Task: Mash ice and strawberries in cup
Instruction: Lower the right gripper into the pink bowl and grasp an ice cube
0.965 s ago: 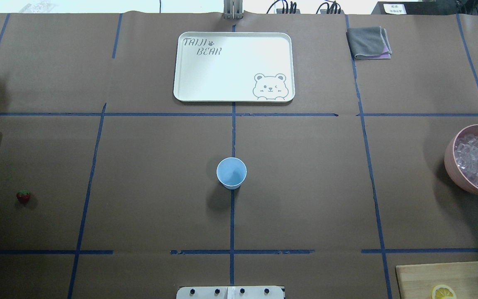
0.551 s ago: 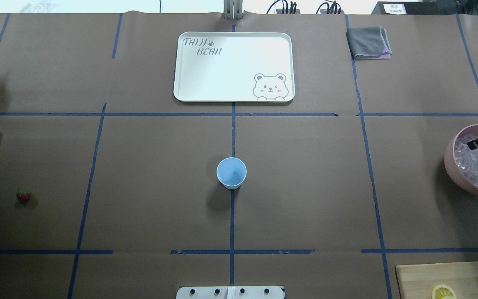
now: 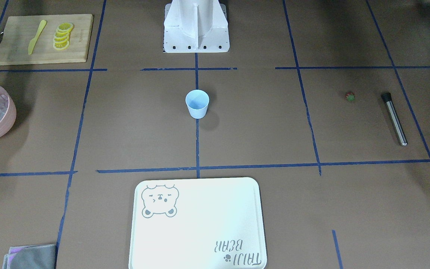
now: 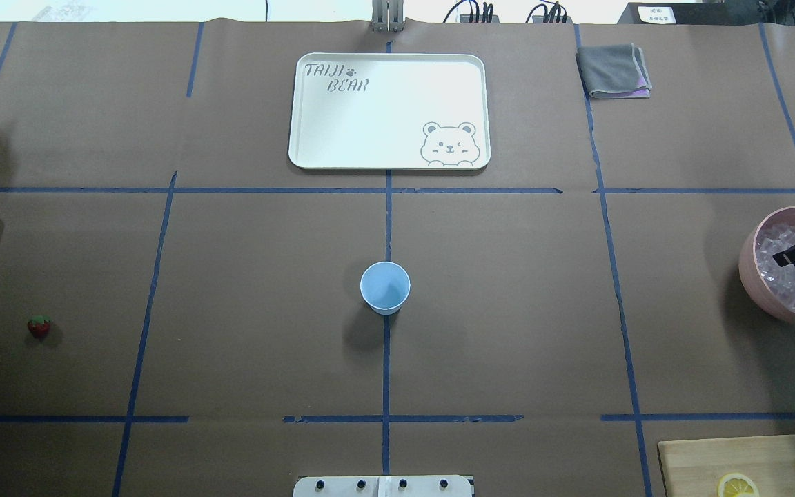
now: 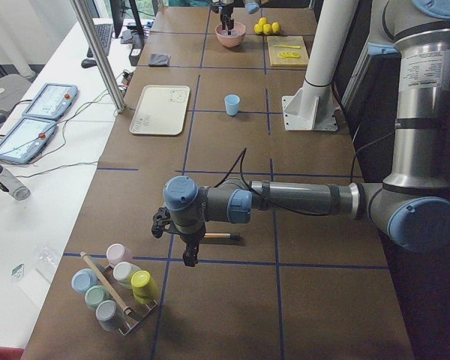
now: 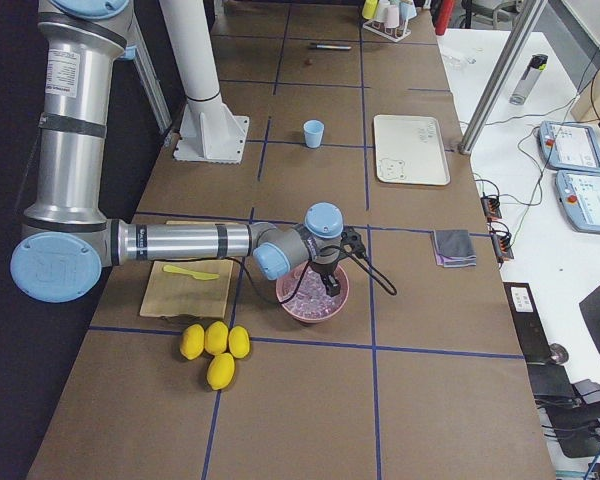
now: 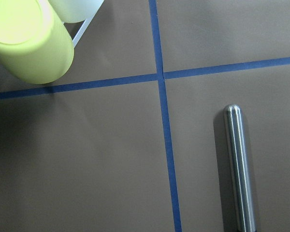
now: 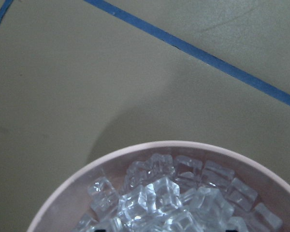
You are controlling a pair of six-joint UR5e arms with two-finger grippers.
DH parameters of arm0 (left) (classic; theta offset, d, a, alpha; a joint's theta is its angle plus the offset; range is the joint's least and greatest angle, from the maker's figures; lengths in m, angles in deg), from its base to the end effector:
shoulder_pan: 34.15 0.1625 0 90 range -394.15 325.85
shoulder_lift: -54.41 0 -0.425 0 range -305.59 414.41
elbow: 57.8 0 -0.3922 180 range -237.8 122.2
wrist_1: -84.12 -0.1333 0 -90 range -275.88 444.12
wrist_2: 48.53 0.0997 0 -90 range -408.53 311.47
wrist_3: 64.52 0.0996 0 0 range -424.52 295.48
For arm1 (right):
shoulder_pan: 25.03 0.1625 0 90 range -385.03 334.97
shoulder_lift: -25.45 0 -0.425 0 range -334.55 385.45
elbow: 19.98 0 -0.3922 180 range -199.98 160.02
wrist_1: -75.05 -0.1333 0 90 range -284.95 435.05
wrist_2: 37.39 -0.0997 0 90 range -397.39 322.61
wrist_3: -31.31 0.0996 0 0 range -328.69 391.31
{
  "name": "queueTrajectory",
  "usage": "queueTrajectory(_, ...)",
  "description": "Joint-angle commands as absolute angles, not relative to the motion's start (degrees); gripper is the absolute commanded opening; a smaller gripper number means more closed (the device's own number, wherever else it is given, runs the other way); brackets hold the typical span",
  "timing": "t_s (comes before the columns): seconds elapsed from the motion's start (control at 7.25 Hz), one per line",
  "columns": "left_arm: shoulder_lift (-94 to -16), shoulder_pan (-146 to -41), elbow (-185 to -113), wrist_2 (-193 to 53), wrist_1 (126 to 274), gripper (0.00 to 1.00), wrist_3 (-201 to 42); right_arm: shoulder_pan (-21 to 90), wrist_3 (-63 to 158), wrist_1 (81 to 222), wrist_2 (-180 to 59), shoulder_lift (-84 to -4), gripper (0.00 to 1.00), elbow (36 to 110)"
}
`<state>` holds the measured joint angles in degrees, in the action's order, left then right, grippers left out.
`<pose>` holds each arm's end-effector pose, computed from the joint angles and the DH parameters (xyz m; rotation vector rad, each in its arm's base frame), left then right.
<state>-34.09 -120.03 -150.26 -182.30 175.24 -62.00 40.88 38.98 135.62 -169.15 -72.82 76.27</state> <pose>-0.0295 -0.4866 0.6490 0.0239 0.7648 0.1241 -0.1240 -0.4414 0.6170 0.2457 -0.8185 -0.4433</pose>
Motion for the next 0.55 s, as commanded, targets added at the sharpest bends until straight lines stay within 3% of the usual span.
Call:
queueTrajectory(0.0, -34.1, -120.0, -150.3, -182.3, 175.3, 1.0, -62.0, 40.6, 38.8, 135.7, -169.1, -72.8, 0.65, 76.2)
queueTrajectory(0.28, -34.1, -120.0, -150.3, -182.3, 175.3, 1.0, -62.1, 40.6, 38.7, 136.0, -169.1, -72.8, 0.21, 76.3)
queueTrajectory(0.41, -34.1, -120.0, -150.3, -182.3, 175.3, 1.0, -62.1, 40.6, 38.7, 136.0, -169.1, -72.7, 0.08, 76.3)
